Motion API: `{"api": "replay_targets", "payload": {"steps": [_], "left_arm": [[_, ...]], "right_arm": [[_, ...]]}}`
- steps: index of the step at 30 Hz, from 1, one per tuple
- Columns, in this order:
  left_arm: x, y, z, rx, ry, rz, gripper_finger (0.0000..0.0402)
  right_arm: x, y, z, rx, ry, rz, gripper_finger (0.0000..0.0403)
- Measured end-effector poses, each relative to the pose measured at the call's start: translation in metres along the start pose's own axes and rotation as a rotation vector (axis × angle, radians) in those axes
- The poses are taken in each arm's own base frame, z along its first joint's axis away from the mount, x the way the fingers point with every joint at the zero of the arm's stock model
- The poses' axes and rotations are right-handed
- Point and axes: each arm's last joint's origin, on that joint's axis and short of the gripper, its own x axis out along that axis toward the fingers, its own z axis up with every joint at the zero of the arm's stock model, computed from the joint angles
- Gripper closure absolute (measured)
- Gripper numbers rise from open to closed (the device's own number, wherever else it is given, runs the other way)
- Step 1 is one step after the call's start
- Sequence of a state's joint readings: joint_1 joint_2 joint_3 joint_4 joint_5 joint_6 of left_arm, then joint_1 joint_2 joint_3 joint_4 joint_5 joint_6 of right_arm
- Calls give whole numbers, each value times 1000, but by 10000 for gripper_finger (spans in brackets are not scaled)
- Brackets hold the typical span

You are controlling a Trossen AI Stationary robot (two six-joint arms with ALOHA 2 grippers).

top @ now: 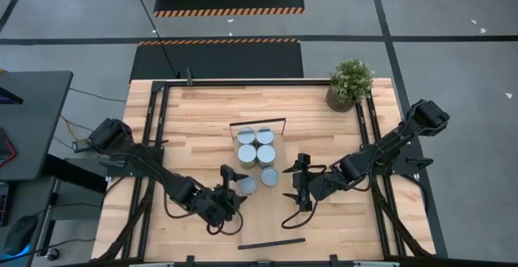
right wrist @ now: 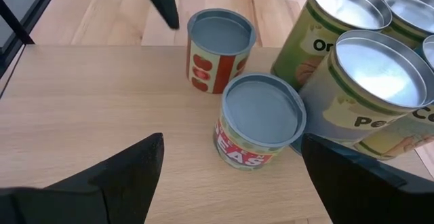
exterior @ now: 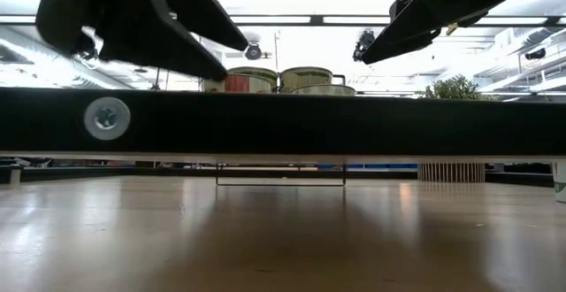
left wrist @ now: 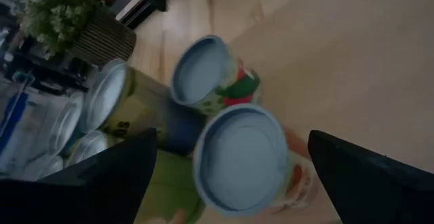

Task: Pick and place cans onto a shelf
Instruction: Put the small canned tomatoes on the shelf, then adjust the small canned peas on the shelf

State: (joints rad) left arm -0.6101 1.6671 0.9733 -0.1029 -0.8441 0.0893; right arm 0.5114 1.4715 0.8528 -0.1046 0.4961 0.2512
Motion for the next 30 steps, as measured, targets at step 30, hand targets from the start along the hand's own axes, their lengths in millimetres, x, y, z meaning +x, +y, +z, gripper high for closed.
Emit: {"api": "replay_targets", "payload": {"steps": [30], "left_arm": [[10, -10, 5, 22, -40, 216, 15]], "right_arm": [[31, 4, -36, 84, -90, -211, 47]]}}
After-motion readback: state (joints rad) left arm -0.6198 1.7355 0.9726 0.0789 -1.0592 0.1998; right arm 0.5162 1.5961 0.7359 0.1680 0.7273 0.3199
